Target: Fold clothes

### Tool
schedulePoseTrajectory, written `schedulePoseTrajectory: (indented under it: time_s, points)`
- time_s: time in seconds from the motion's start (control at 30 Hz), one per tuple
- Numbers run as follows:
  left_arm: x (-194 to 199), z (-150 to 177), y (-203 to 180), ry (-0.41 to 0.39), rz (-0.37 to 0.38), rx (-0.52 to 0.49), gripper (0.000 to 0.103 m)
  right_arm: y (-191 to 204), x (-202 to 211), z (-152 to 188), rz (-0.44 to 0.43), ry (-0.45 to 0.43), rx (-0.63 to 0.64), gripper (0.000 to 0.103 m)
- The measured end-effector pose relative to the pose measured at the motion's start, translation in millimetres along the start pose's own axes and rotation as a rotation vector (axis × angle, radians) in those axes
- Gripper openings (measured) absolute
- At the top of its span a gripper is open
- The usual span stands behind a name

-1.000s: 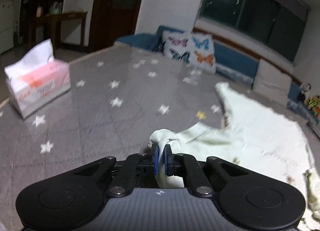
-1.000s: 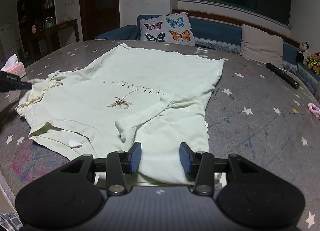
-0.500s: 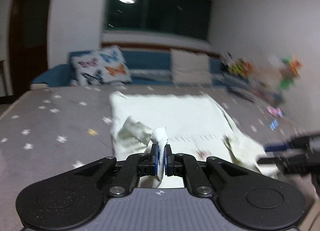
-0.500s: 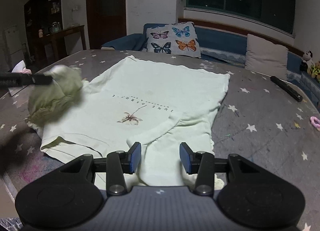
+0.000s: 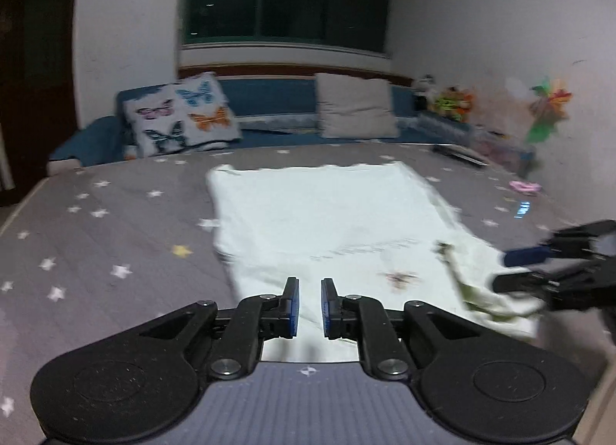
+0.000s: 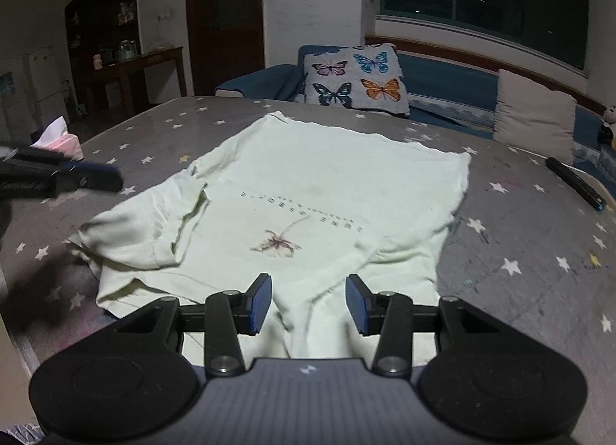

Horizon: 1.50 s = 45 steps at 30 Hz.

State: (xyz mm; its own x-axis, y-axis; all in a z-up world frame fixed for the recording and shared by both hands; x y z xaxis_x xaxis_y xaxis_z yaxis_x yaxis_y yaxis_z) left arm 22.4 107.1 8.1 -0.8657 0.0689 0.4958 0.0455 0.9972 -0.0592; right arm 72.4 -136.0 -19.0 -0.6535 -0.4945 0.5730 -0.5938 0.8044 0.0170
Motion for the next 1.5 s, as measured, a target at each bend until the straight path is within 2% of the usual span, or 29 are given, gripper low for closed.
schedulePoseTrajectory:
  time_s: [0.07, 0.23, 0.37, 0.57, 0.67, 0.9, 1.07, 1.13, 1.17, 1.5]
  points:
    - [-13.4, 2.9, 7.3, 0.035, -0.024, -0.007, 0.012, 5.0, -4.1, -3.2, -0.02, -0.002, 0.008, 0.043]
    - [-40.7, 27.8, 8.4, 0.132, -0.03, -0.054, 0.012, 7.3, -13.0, -2.6, -0.029, 0.01, 0.003, 0.043]
    - [-42.9, 31.6, 8.6, 0.132, -0.029, -0.069, 0.013, -4.4, -20.1, 3.3, -0.008, 0.041, -0.026, 0.043]
    - [-54.5, 7.9, 7.5, 0.103, -0.03, -0.101, 0.013, -26.9, -22.9, -2.1, 0.026, 0.039, -0.056, 0.042]
    - [-71.1, 2.1, 8.0, 0.114, -0.043, -0.108, 0.013, -37.8, -32.4, -10.8, 0.057, 0.03, -0.044, 0.042]
    - [-100.8, 7.7, 6.0, 0.167, -0.047, -0.138, 0.013, -58.5, -69.8, -15.7, 0.088, 0.077, -0.035, 0.041]
    - [-91.0, 6.5, 3.7, 0.165, -0.042, -0.145, 0.018, -57.5, -74.8, -9.6, 0.081, 0.098, -0.023, 0.041]
    - [-80.8, 7.8, 1.3, 0.156, -0.035, -0.161, 0.028, -53.7, -66.8, -9.3, 0.077, 0.091, -0.013, 0.041]
    - [-76.4, 9.3, 0.2, 0.153, -0.033, -0.169, 0.03, -51.3, -62.2, -7.0, 0.071, 0.094, -0.001, 0.041]
    - [-14.8, 37.4, -22.3, 0.136, 0.026, -0.305, 0.036, -27.9, -13.5, 18.4, 0.048, 0.123, 0.097, 0.041]
Point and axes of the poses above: each gripper's, at about its wrist camera, not at the fingertips, and x roughly against the way its jaws point, y to its left, z to its underside, the point moved 4 cm from there along -x, roughly the way its jaws point, and after that the axes turned 4 degrees about -y, right-handed, at the moved point
